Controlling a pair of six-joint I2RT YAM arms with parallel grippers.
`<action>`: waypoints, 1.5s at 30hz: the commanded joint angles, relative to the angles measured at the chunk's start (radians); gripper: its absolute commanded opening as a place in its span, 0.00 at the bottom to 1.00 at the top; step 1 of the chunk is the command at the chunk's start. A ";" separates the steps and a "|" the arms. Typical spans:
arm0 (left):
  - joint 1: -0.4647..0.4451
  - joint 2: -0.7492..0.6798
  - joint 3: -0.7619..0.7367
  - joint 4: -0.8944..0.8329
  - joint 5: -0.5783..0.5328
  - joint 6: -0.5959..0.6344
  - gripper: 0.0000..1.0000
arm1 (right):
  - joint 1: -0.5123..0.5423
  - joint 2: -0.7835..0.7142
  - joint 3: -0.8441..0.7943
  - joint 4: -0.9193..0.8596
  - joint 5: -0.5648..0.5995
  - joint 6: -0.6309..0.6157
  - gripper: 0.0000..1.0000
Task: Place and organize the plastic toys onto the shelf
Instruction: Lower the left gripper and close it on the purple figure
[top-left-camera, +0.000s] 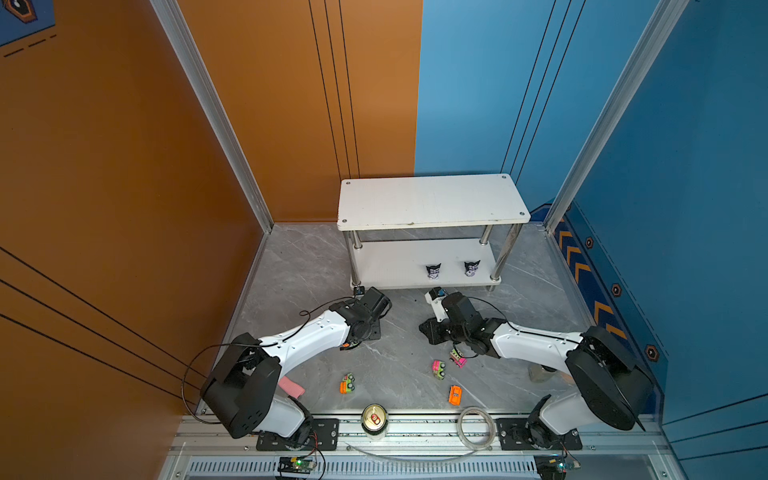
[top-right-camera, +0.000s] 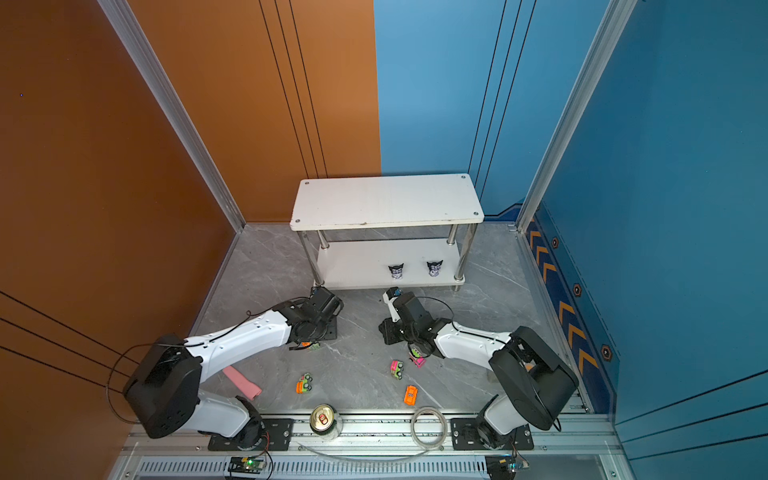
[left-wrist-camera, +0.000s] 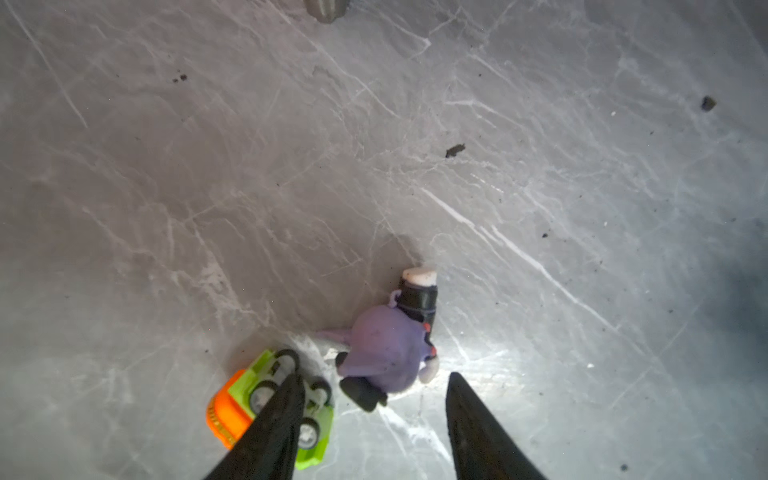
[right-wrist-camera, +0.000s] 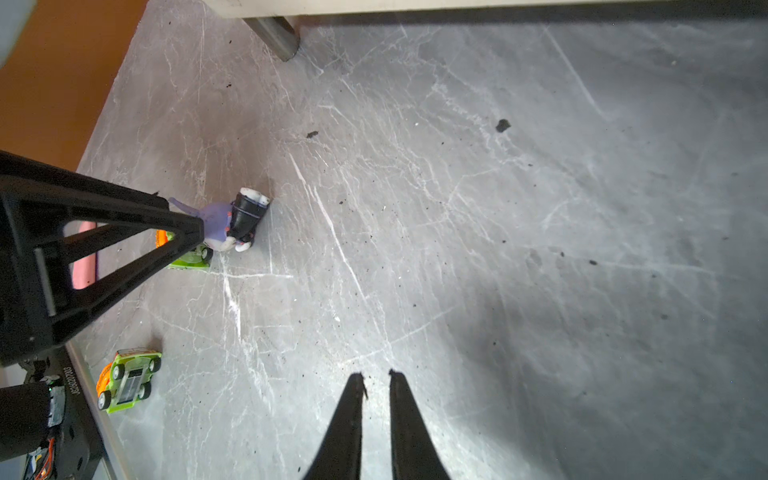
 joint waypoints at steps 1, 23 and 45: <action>0.005 0.042 0.013 0.034 0.043 0.022 0.46 | 0.001 -0.005 0.006 -0.015 0.012 -0.002 0.16; -0.100 0.233 0.294 -0.150 -0.025 0.100 0.23 | -0.012 -0.012 0.009 -0.029 0.009 -0.001 0.16; -0.168 0.101 0.228 -0.216 -0.147 -0.079 0.98 | -0.012 0.022 0.012 -0.006 -0.028 0.026 0.16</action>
